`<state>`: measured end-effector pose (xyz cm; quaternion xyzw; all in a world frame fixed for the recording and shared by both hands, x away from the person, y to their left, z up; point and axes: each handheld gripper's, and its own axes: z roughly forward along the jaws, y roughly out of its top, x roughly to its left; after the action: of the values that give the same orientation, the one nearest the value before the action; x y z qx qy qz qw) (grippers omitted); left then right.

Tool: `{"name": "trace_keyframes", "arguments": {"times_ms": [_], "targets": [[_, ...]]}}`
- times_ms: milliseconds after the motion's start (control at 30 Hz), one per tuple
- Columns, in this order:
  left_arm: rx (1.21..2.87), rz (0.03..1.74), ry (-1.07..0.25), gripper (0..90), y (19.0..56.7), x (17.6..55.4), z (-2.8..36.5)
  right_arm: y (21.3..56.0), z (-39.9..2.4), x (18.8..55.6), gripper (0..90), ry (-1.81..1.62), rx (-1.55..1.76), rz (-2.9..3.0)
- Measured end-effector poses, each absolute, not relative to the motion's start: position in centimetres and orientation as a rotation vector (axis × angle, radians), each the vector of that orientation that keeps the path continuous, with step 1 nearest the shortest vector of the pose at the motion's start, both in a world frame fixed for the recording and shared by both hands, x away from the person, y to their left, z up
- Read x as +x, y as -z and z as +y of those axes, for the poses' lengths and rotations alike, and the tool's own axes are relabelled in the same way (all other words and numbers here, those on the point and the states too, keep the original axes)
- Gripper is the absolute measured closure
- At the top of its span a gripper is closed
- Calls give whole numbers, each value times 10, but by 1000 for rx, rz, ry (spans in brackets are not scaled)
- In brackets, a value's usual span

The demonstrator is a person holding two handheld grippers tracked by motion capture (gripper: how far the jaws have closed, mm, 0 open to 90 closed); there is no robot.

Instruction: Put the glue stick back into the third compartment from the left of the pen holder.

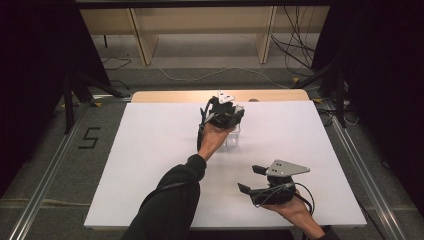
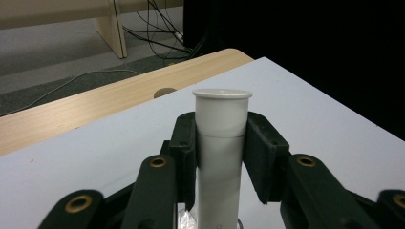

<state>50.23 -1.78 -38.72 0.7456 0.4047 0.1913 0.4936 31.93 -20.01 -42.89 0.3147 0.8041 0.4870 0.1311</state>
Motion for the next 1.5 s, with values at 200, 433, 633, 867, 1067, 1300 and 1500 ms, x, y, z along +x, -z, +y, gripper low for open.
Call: {"name": "trace_keyframes", "arguments": {"times_ms": [200,433,633,867,1067,1300,1500], "targets": [[1803,996,-473,666,390,504,-19,429,-200,319,230,-1415,914,2336],[1815,1004,-486,665,394,506,-18,429,-200,319,230,-1413,914,2337],[1832,1008,-489,664,394,506,-19,430,-200,319,230,-1418,913,2337],[1852,1006,-504,661,394,506,-22,429,-200,319,230,-1418,910,2338],[1864,1006,-507,583,391,504,-24,429,-200,319,230,-1419,912,2340],[1855,1025,-497,302,378,501,-20,430,-199,319,230,-1415,912,2341],[1861,1003,-477,265,367,495,-13,430,-199,319,230,-1410,913,2345]]}}
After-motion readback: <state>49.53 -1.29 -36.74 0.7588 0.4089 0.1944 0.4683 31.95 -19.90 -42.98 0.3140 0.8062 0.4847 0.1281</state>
